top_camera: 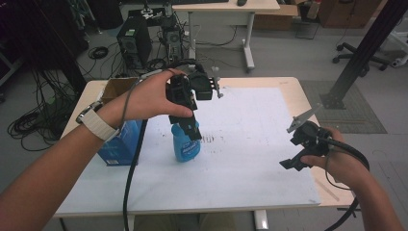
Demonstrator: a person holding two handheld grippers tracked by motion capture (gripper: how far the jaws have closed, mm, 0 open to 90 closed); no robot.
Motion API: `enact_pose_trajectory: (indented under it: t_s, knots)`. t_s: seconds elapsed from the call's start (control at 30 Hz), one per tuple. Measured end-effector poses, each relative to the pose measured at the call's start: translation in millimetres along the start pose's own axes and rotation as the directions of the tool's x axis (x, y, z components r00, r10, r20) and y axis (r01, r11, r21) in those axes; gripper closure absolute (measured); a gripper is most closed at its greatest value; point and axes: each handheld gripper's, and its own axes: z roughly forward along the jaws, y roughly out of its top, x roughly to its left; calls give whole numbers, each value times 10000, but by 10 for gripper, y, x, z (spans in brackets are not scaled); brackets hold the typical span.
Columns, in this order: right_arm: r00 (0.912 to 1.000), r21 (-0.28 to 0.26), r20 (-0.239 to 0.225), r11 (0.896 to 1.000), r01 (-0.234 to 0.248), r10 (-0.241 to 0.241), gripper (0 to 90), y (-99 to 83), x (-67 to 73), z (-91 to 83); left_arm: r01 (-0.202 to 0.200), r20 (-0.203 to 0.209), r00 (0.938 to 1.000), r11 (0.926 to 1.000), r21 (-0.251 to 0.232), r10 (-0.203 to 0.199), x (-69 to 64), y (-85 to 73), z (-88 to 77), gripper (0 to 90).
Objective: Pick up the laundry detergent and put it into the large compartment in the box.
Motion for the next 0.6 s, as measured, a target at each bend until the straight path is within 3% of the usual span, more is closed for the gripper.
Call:
enact_pose_trajectory:
  t_s: [0.5,0.6]
  knots:
    - [10000,-17,12,10000,-22,22,98,26,6,7,43,-94,9999,10000,-21,-43,-12,6,-33,110]
    - [10000,-15,32,10000,-39,39,99,15,8,-2,291,-227,9993,9996,-17,-291,10,11,-35,107]
